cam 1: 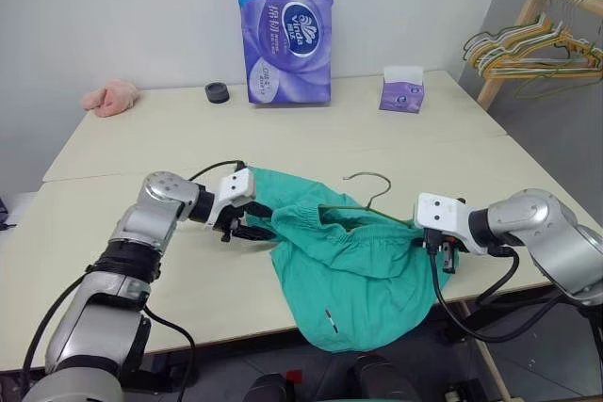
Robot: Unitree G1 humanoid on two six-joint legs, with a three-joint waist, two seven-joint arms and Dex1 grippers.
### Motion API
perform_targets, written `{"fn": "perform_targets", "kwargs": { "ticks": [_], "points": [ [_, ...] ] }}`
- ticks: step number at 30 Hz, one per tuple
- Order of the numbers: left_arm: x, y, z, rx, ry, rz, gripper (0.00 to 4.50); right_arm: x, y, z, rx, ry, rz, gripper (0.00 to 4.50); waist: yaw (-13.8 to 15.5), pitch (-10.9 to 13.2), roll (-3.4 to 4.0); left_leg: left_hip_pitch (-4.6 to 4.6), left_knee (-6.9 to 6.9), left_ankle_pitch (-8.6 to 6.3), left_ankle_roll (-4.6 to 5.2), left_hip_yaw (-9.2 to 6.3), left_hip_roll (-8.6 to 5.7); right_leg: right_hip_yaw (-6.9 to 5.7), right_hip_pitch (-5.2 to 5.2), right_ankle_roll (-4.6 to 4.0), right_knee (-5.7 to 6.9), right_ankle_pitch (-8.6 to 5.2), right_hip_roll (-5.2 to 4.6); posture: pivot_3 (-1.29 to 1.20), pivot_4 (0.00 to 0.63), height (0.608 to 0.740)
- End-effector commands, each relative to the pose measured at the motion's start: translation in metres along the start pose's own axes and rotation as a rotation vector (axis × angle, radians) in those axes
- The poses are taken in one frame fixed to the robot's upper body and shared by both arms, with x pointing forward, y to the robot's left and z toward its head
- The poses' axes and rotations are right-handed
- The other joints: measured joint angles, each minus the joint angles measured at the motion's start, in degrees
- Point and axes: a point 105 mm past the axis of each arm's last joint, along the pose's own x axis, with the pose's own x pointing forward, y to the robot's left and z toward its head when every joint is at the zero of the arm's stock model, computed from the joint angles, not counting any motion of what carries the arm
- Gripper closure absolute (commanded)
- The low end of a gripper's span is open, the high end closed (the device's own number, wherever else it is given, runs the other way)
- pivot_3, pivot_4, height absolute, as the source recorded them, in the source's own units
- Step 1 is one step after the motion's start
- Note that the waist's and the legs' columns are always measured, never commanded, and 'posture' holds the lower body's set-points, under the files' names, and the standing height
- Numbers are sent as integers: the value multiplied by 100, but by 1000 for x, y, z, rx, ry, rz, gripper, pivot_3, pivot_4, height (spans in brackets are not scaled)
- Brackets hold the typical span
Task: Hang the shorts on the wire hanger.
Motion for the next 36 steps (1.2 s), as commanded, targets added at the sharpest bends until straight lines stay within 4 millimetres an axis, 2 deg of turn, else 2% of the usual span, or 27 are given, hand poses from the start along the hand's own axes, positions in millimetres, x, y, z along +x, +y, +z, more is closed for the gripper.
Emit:
{"fn": "perform_targets", "kwargs": {
  "ticks": [1, 5, 6, 14, 28, 31, 35, 36],
  "points": [
    [5, 12, 11, 63, -20, 50, 3098, -11, -6, 13, -27, -39, -47, 4500, 0, 0, 0, 0, 0, 0, 0, 0, 0, 0, 0, 0, 0, 0, 0, -232, 50, 740],
    [7, 21, 14, 78, -49, 103, 4379, -11, -4, 12, -22, -36, -45, 4500, -3, 0, 0, -1, 0, 0, 0, 0, 0, 0, -1, 0, 0, 0, 0, -232, 50, 740],
    [6, 24, 15, 82, -52, 124, 4461, -12, -3, 11, -19, -33, -45, 4500, -3, 0, 0, -1, 0, 0, 0, -1, 0, -1, -1, 0, 0, 0, 0, -232, 50, 740],
    [-9, 48, 14, 89, -58, 282, 4461, -16, 2, -1, 22, -7, -42, 4500, -4, 0, -1, -1, -1, 0, 0, 0, 0, -1, -1, 1, 0, 0, 0, -237, 51, 740],
    [-16, 54, 10, 89, -46, 335, 4461, -24, 13, -22, 75, 40, -35, 4500, 0, 0, -1, -1, -1, 0, -1, 0, 0, -1, 0, 1, 1, 0, 0, -232, 53, 740],
    [-10, 36, 27, 22, -169, 192, 4461, -25, 11, -20, 73, 34, -49, 4500, -2, 0, -1, -2, 0, 0, 0, 0, 0, -2, 0, 1, 0, 0, 0, -232, 53, 740],
    [-13, 11, 26, 32, -126, 40, 4461, -24, 9, -20, 70, 30, -60, 4500, -15, 0, -1, -2, 0, -1, -1, 0, 0, -1, 0, 1, 1, 0, 0, -237, 52, 740],
    [-17, 9, 27, 29, -123, 34, 4280, -24, 8, -20, 70, 30, -62, 4500, -19, 0, 0, -2, 0, 0, -1, 0, 0, -1, 0, 1, 1, 0, 0, -237, 52, 740]
  ]
}}
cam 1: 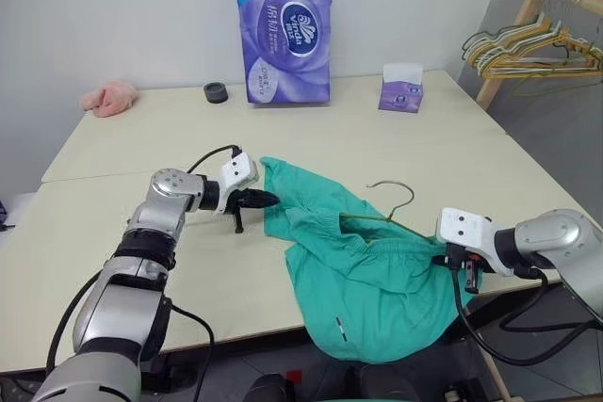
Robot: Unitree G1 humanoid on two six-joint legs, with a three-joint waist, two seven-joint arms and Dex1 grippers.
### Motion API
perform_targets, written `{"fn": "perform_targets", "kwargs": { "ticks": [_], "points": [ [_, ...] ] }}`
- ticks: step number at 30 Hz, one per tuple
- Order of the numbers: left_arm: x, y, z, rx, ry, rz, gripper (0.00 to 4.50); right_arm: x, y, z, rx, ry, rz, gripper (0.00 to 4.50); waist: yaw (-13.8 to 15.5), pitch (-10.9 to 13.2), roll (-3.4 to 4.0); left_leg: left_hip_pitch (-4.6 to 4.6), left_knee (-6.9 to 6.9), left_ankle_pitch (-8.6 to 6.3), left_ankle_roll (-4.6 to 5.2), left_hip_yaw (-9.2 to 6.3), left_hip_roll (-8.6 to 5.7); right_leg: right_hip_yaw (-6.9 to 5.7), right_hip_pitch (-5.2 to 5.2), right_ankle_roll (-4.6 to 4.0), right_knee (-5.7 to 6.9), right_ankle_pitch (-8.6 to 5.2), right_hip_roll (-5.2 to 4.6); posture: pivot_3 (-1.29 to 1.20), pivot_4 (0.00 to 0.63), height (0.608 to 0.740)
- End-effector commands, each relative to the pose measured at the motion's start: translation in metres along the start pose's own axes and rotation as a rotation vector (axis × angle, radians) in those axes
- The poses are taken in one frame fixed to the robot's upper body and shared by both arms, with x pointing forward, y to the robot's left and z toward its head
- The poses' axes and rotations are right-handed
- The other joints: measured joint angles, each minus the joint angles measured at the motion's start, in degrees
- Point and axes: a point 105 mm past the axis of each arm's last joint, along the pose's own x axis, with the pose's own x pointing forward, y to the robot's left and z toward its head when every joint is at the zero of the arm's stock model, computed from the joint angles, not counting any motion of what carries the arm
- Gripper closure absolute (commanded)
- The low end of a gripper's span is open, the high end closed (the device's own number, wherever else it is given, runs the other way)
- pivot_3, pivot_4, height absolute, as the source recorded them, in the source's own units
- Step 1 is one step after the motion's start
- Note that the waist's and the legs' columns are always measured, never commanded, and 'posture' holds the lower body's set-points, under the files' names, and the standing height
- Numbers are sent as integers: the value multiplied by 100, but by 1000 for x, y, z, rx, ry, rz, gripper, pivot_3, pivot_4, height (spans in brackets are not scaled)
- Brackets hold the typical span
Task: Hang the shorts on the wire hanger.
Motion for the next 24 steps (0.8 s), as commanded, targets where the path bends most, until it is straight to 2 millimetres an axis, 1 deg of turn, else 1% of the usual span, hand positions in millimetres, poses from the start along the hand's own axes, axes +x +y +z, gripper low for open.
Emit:
{"fn": "perform_targets", "kwargs": {
  "ticks": [1, 2, 5, 9, 10, 13, 17, 21, 24],
  "points": [
    [-17, -6, 13, 17, 3, -54, 4075, -9, -10, 9, -32, -28, -53, 4500, -13, 0, 0, 1, 0, 0, 0, 0, 0, 0, 0, 0, 1, 0, 0, -237, 51, 740],
    [-20, -6, 16, 20, -1, -52, 3897, -9, -10, 9, -31, -28, -56, 4500, -16, 0, 0, 1, -1, 0, 0, 0, 1, 0, -1, 0, 2, 0, 1, -237, 51, 740],
    [-26, -9, 29, -8, -43, -67, 3048, -8, -13, 8, -28, -27, -63, 4500, -12, 0, 1, 1, -1, 0, 0, 0, 1, 1, 0, 0, 0, 0, 1, -237, 51, 740],
    [-28, -14, 36, -21, -47, -98, 1844, -8, -15, 7, -27, -28, -67, 4500, 8, 0, 0, 2, 2, 0, 0, 1, 0, 1, 2, 0, -1, 0, 0, -237, 51, 740],
    [-26, -18, 35, -13, -39, -118, 1636, -8, -15, 8, -28, -29, -68, 4500, 5, 0, 0, 1, 2, 0, 0, 1, 0, 1, 2, 0, -1, 0, 0, -225, 47, 740],
    [-19, -26, 27, 9, 2, -151, 1636, -7, -16, 9, -32, -34, -69, 4500, 4, -2, 3, 2, 2, 0, 0, 1, 1, 2, 1, 0, 0, 0, 0, -223, 46, 740],
    [-5, -27, 26, 15, -12, -159, 1636, -6, -16, 12, -40, -42, -68, 4500, 10, -2, 3, 3, 1, 0, 0, 1, 1, 2, 1, 0, 0, 0, 1, -224, 48, 740],
    [9, -23, 17, 31, 7, -141, 1636, -6, -15, 16, -53, -48, -64, 4500, 21, -2, 3, 3, 2, 0, 0, 3, 0, 3, 3, 0, -1, 0, 0, -231, 48, 740],
    [18, -19, 14, 25, -6, -128, 1636, -7, -15, 18, -62, -52, -66, 4500, 16, -2, 3, 3, 2, 0, 0, 3, 0, 3, 3, 0, -1, 0, 0, -234, 48, 740]
  ]
}}
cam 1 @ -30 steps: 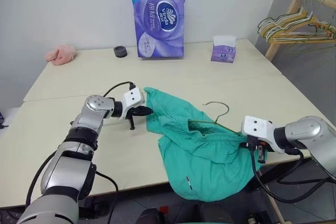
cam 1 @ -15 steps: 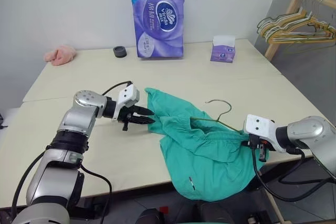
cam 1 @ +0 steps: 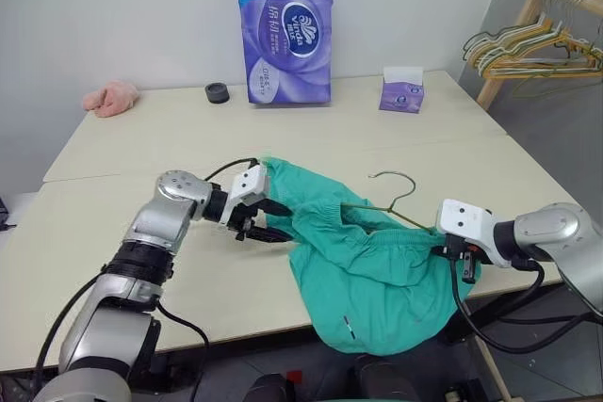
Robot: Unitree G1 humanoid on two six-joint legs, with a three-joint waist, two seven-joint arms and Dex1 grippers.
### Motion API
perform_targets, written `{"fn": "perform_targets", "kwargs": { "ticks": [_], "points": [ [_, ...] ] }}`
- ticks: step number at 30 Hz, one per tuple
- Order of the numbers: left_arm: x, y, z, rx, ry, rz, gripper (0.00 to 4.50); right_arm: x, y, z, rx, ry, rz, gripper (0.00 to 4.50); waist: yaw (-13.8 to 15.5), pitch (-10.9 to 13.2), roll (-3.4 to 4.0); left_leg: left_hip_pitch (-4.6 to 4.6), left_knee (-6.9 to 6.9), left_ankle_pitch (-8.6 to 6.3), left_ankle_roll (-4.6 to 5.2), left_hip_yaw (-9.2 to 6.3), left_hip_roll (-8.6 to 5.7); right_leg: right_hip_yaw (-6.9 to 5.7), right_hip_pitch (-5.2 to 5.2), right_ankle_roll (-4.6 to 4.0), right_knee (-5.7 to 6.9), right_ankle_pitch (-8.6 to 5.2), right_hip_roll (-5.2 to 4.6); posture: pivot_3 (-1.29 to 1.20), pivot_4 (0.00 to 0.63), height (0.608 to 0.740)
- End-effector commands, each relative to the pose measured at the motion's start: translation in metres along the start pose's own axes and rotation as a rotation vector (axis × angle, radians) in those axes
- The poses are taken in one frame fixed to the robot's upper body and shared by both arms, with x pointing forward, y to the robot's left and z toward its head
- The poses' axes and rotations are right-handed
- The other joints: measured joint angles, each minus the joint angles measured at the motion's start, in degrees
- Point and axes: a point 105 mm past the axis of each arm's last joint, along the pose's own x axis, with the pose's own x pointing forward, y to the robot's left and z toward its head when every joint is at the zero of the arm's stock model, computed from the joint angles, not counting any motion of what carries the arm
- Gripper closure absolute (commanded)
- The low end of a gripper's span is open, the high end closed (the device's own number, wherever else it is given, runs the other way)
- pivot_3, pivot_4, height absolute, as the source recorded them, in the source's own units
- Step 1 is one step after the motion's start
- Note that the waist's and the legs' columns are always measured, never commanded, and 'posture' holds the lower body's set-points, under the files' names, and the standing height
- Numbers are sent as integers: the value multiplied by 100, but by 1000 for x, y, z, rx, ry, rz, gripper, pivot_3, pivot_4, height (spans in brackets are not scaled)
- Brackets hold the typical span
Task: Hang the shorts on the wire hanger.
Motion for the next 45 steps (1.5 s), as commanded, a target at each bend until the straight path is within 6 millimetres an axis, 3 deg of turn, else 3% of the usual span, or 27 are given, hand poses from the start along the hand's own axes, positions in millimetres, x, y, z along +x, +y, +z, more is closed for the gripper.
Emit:
{"fn": "perform_targets", "kwargs": {
  "ticks": [1, 11, 15, 22, 32, 41, 45],
  "points": [
    [3, 10, 8, 49, -12, 32, 1636, -7, -5, 15, -63, -37, -34, 4500, -3, 0, 0, 0, 0, 0, 0, 1, 0, 0, -1, 0, 0, 0, 0, -237, 48, 740],
    [13, 21, 12, 0, -110, 66, 1636, -7, -4, 17, -67, -41, -34, 4500, -11, 0, 0, -1, 0, 0, 0, 0, 0, -1, -1, 0, 1, 0, 0, -242, 48, 740],
    [15, 17, 13, -38, -142, 34, 2426, -8, -4, 17, -69, -42, -31, 4500, -17, 0, 0, -1, 0, 0, 0, -1, 0, -2, -1, 0, 1, 0, 0, -244, 52, 740],
    [15, 17, 15, -51, -154, 40, 4483, -9, -3, 16, -71, -37, -26, 4500, -19, 0, 0, -1, 0, 0, 0, -1, 0, -1, 0, 0, 1, 0, 0, -245, 52, 740],
    [11, 26, 19, -39, -166, 96, 4483, -9, 0, 9, -63, -12, -14, 4500, -18, 0, 0, -1, 0, 0, 0, -1, 0, -1, -1, 0, 0, 0, 0, -245, 52, 740],
    [5, 25, 7, -15, -109, 115, 4483, -19, 2, -14, -9, 46, -9, 4500, -1, 1, -1, -1, 0, 0, 0, 0, 0, 0, 0, 0, 0, 0, 0, -240, 56, 740],
    [4, 25, 4, -8, -94, 122, 4483, -25, 6, -15, -12, 47, 0, 4500, -2, 0, -1, 0, 0, 0, 0, -1, 0, -1, 1, 0, 0, 0, 0, -240, 56, 740]
  ]
}}
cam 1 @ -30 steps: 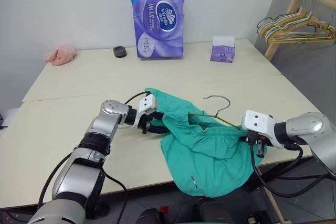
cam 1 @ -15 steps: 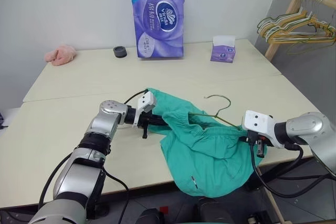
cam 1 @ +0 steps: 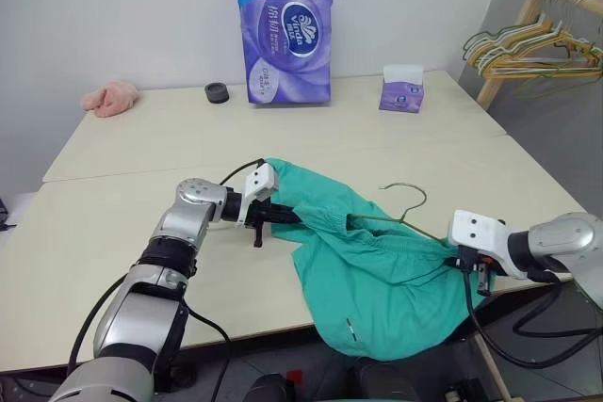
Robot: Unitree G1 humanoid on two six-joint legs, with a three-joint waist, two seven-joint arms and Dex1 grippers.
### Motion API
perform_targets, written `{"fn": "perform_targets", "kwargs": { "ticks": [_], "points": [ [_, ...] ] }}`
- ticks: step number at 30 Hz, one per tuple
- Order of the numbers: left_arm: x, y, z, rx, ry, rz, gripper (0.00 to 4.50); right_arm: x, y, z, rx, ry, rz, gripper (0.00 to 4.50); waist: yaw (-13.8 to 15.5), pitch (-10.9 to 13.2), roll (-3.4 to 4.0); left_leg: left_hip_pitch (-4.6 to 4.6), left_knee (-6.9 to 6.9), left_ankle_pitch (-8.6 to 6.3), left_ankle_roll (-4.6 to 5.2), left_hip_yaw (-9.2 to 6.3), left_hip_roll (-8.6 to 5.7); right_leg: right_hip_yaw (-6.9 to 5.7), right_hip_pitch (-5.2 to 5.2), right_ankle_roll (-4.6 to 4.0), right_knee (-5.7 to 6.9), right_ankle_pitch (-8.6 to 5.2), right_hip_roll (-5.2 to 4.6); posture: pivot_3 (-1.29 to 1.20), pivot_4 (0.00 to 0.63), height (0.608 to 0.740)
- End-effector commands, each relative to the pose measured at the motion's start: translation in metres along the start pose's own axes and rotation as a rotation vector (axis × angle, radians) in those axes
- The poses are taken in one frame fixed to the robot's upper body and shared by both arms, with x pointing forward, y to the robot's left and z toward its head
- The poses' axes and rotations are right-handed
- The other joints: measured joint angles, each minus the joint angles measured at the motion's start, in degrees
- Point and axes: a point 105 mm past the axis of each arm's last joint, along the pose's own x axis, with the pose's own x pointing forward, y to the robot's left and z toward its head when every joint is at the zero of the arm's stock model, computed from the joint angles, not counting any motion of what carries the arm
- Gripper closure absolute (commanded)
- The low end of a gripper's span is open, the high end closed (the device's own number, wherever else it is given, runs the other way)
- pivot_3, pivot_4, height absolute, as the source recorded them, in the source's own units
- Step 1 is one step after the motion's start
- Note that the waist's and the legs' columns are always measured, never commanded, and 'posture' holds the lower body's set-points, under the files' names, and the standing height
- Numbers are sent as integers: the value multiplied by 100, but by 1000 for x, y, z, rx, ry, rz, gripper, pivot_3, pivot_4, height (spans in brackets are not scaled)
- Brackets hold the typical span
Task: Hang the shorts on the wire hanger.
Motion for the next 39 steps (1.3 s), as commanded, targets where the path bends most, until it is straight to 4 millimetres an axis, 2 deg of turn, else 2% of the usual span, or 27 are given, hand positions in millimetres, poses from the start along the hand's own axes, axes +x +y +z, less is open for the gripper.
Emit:
{"fn": "perform_targets", "kwargs": {
  "ticks": [1, 6, 13, 18, 22, 27, 30, 32, 35, 37, 39],
  "points": [
    [-7, 6, 7, 50, 2, 33, 4483, -13, -3, 8, -38, -26, -22, 4500, -1, 0, 0, 1, 0, 0, 0, 0, 0, 0, 0, 0, 0, 0, 0, -240, 56, 740],
    [-7, 6, 4, 60, 19, 36, 4483, -14, -4, 8, -30, -33, -34, 4500, 0, 0, 0, 0, 0, 0, 0, 1, 0, 0, 0, 0, 0, 0, 0, -241, 56, 740],
    [-7, 5, -3, 77, 58, 45, 4483, -20, 5, 8, -31, -35, 2, 4500, 3, 0, 0, 0, 0, 0, 0, 1, 0, 0, 0, 1, 0, 0, 0, -238, 56, 740],
    [-4, 7, -1, 68, 36, 54, 4483, -20, 12, 9, -48, -35, 31, 4500, 6, 0, -1, 0, 0, 0, 0, 0, 0, -2, 1, 1, -1, -1, 0, -241, 58, 740],
    [-1, 5, 1, 73, 27, 43, 4483, -18, 8, 11, -49, -49, 7, 4500, 6, 0, -1, 0, 0, 0, 0, 2, 0, -1, 2, 1, -1, -1, 0, -239, 58, 740],
    [3, -2, 14, 44, -62, 24, 4483, -19, -1, 15, -10, -86, -31, 4500, 5, 0, -1, 0, 0, 0, 0, 1, 0, 0, 1, 1, -1, -1, 0, -238, 58, 740],
    [3, -9, 18, 41, -83, -1, 3868, -18, 0, 16, 14, -99, -30, 4500, 4, 1, 0, 0, 0, 0, 0, 0, 0, 0, 1, 1, 0, -1, 0, -240, 61, 740],
    [2, -11, 19, 55, -76, 2, 3302, -18, 0, 16, 20, -99, -27, 4500, 5, 0, -1, 0, 0, 0, 0, 1, 0, 1, 1, 1, 0, 0, 0, -240, 61, 740],
    [-2, -6, 17, 106, -54, 60, 2388, -20, 0, 15, 72, -114, -36, 4500, 7, 1, 0, 1, 0, 0, 0, 0, 0, 1, 2, 1, -1, 0, 0, -246, 68, 740],
    [-7, 1, 21, 138, -58, 112, 1834, -21, -1, 15, 166, -143, -48, 4500, 10, 3, -4, 1, 0, 0, 0, 0, 0, 1, 2, 0, -1, 0, 0, -251, 73, 740],
    [-10, 7, 27, 160, -75, 154, 1834, -24, 0, 13, 242, -162, -48, 4500, 11, 4, -3, 0, 0, 0, 0, 0, 1, 3, 2, 0, -1, 0, 0, -260, 82, 740]
  ]
}}
